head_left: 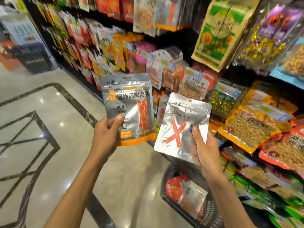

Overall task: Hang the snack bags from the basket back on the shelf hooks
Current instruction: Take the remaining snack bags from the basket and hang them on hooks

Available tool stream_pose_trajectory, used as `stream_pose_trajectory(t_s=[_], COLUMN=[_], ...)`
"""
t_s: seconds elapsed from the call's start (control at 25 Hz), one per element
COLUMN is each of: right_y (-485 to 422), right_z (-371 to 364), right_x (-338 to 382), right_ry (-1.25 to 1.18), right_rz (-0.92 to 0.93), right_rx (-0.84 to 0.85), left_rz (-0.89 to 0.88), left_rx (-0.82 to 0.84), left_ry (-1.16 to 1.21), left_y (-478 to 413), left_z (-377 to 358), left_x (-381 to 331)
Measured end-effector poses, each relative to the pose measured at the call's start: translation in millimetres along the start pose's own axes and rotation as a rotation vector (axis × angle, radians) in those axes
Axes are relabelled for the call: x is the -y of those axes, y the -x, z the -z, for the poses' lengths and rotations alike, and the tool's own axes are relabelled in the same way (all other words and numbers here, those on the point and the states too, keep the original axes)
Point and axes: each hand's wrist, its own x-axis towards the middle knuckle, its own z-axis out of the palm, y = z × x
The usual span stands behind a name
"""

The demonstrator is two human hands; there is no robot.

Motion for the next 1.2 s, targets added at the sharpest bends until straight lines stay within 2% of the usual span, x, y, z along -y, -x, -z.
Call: stream_pose_trajectory(t_s=[0.08, 0.24, 0.44, 0.88, 1.2], right_y=[10, 21, 8, -113, -226], right_z=[-28, -78, -120, -165, -182], right_x=[15, 33, 55, 92, 105], right_ry=[0.007, 0.028, -0.015, 0.051, 0.044], right_rz=[0.029, 0.096, 0.123, 0.257, 0.245], right_rx=[0.035, -0.01, -0.035, -0.207, -0.344], left_rz=[-0.037, -0.056, -0.101, -0.153, -0.14], left_rx=[-0.023, -0.056, -0.031, 0.158, 0.268], left_ry=[0.01, 0.012, 0.011, 0.097, -0.001], left_y=[-12, -40, -74, -234, -379], left_z=[30, 83, 106, 58, 3], left_x=[-13, -22, -36, -64, -67])
